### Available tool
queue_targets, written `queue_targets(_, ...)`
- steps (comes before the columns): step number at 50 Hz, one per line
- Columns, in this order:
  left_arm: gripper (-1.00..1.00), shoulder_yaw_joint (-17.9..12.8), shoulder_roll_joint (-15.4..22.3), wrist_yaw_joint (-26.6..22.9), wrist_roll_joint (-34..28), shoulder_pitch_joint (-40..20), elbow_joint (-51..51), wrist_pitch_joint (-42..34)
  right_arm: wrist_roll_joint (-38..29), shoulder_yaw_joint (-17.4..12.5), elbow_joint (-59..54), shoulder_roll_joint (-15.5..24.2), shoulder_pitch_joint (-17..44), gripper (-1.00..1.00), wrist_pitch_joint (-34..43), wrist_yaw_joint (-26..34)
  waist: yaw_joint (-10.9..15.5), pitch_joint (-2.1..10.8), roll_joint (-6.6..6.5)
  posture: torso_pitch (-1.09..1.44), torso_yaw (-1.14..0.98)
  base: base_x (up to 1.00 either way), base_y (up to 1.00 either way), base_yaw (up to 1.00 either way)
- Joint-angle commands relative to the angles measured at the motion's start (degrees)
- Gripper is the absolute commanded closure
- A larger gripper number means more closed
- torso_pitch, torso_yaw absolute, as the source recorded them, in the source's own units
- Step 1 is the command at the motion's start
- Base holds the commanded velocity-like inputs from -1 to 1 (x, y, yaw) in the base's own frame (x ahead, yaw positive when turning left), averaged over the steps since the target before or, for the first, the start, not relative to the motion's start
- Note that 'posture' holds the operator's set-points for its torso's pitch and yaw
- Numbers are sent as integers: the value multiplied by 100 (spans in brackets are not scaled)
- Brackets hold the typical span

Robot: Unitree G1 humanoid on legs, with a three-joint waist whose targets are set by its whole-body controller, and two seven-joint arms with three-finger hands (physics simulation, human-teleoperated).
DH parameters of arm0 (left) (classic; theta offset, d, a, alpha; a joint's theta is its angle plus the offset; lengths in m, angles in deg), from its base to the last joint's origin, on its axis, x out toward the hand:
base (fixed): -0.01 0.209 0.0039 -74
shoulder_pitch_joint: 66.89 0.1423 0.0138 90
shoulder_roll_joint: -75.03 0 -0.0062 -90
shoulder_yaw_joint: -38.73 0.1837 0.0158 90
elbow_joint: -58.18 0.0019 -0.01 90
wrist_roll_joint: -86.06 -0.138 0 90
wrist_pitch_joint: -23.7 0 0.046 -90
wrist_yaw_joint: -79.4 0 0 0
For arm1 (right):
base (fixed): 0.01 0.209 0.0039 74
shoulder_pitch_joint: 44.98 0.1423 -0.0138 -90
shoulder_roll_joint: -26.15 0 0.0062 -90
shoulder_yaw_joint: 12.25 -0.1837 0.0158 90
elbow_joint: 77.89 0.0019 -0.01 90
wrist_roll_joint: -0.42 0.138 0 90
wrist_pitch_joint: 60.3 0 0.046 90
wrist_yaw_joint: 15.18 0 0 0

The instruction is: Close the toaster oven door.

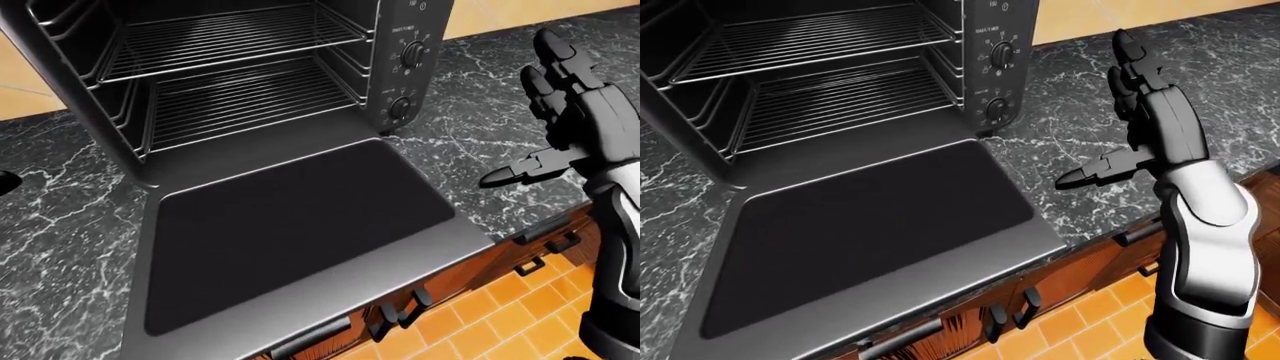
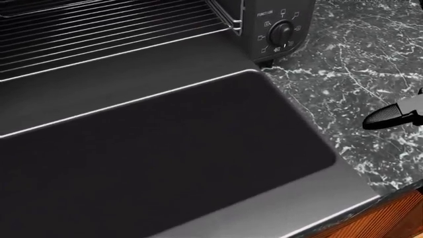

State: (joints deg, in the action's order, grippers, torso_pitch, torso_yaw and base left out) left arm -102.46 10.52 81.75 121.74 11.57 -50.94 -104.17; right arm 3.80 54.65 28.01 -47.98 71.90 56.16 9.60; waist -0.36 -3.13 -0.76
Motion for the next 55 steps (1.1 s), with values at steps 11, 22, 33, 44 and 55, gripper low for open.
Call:
queue_targets(11, -100, -123, 169, 5, 30, -92, -174, 139, -11, -8, 500, -128, -26, -100, 20, 4, -5, 114, -26, 0, 0, 0, 0, 0)
queue_targets(22, -100, -130, 202, 26, 58, -107, -180, 109, -54, 26, 507, -131, 33, -100, 49, 57, -8, 116, -32, 0, 0, 0, 0, 0)
queue_targets(33, -100, -114, 174, 25, 38, -93, -179, 137, -184, 62, 478, -196, -35, -100, -153, 117, -13, 118, -40, 0, 0, 0, 0, 0)
queue_targets(44, -100, -143, 188, 25, 63, -91, -198, 114, -498, 142, 389, -317, -140, -100, -618, 184, -18, 120, -51, 0, 0, 0, 0, 0)
queue_targets(55, -100, -161, 222, 30, 86, -97, -183, 101, -620, 179, 364, -393, -153, -100, -743, 229, -20, 122, -53, 0, 0, 0, 0, 0)
